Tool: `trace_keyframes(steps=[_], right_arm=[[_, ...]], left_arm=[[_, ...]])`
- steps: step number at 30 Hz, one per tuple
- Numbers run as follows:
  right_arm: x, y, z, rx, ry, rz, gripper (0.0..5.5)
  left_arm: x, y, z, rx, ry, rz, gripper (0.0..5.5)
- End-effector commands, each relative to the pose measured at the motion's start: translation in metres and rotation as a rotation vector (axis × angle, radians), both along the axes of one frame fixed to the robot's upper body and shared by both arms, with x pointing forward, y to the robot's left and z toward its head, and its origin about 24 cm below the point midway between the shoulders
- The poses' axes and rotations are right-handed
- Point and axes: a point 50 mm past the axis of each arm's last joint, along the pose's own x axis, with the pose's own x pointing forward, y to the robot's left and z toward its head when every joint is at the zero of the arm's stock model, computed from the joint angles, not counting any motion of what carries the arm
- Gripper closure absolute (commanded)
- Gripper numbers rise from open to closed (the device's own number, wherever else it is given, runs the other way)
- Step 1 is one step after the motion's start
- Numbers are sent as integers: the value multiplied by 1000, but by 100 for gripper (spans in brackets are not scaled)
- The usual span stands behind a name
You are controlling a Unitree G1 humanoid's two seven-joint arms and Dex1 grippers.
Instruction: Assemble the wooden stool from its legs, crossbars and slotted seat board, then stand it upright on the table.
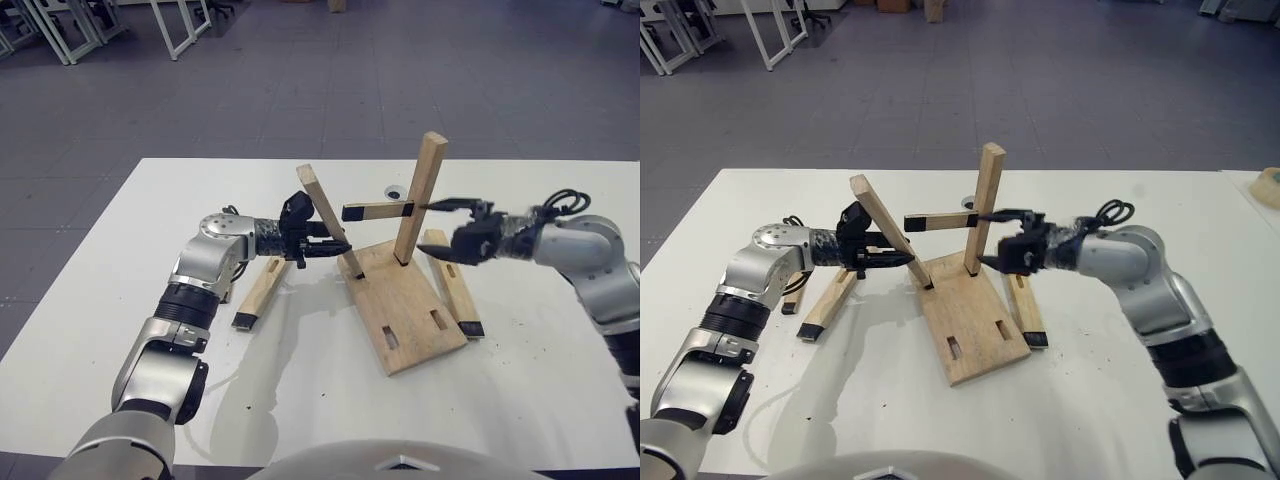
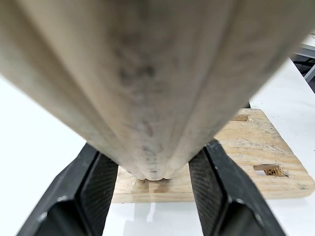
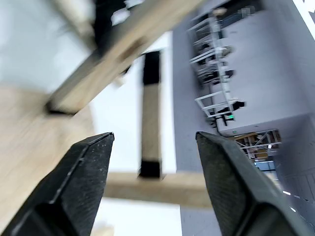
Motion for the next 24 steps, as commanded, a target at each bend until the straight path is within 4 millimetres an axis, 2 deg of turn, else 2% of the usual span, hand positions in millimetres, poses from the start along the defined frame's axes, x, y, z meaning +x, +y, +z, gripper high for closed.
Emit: trace_keyframes(steps=[1, 5, 9, 16, 24], right_arm=[[27, 27, 22, 169, -40, -89, 285], [56, 63, 28, 198, -75, -117, 285], [63, 78, 14, 123, -63, -96, 285], [55, 78, -36, -33, 67, -55, 285], [50, 74, -49, -49, 104, -61, 285]], left_arm=[[-7, 8, -34, 113, 139, 63, 346], [-1, 4, -34, 101, 167, 67, 346], [3, -1, -33, 107, 168, 63, 346], [5, -4, -32, 140, 159, 64, 346], [9, -9, -33, 215, 134, 86, 346]])
